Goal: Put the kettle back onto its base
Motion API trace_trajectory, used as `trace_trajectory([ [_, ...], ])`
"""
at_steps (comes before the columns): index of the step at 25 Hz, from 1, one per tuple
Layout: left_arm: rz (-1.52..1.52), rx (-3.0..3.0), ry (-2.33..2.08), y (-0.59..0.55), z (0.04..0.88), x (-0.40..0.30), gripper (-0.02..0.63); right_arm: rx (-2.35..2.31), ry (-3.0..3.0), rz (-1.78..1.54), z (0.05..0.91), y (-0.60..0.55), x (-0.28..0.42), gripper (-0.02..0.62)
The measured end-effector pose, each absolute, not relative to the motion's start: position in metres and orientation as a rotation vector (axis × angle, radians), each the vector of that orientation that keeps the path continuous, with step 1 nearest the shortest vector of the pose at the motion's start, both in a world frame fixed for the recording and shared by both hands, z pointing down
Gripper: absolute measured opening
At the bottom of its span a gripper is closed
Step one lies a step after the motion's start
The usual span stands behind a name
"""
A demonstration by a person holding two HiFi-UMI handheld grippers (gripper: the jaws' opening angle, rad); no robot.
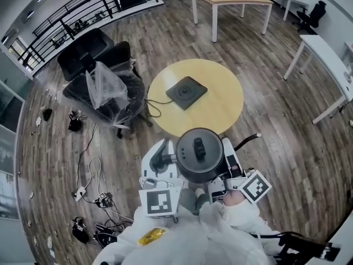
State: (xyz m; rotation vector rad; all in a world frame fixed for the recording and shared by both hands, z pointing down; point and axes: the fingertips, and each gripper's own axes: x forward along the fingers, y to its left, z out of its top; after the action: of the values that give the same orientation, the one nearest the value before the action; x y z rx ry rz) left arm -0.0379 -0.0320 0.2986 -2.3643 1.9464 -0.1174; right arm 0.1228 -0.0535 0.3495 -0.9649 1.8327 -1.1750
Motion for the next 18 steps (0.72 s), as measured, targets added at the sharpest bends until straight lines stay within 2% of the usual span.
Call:
trace_trajectory([
  [18, -0.075, -2.397, 1.934, -0.189, 0.314, -0.074, 0.003, -1.023, 1.835, -1.154, 0.361, -0.205, 0.089, 0.279],
])
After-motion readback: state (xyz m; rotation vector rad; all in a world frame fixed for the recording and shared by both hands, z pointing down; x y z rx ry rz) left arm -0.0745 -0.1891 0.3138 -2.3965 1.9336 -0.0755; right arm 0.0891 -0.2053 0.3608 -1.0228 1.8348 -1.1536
